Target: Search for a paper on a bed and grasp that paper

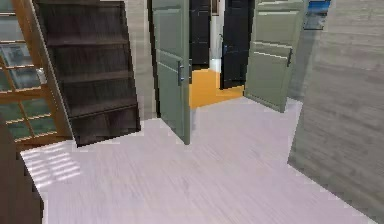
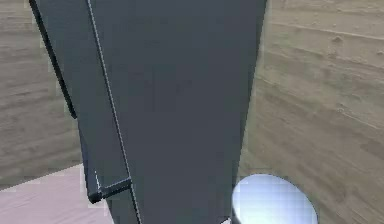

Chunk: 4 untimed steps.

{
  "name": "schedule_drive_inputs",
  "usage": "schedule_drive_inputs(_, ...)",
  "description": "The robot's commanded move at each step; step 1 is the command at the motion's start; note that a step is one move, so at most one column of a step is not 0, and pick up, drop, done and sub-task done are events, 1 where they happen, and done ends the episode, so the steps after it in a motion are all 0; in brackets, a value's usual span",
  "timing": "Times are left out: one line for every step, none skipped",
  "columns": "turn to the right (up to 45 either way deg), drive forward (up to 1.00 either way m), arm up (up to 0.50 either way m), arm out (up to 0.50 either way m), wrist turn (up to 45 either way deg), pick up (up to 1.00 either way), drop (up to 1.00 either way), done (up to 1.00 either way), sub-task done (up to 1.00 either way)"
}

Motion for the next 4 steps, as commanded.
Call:
schedule_drive_inputs(9.0,0.00,0.00,0.00,0.0,0.00,0.00,0.00,0.00)
schedule_drive_inputs(0.0,0.55,0.00,0.00,0.0,0.00,0.00,0.00,0.00)
schedule_drive_inputs(3.0,0.00,0.00,0.00,0.0,0.00,0.00,0.00,0.00)
schedule_drive_inputs(0.0,1.00,0.00,0.00,0.0,0.00,0.00,0.00,0.00)
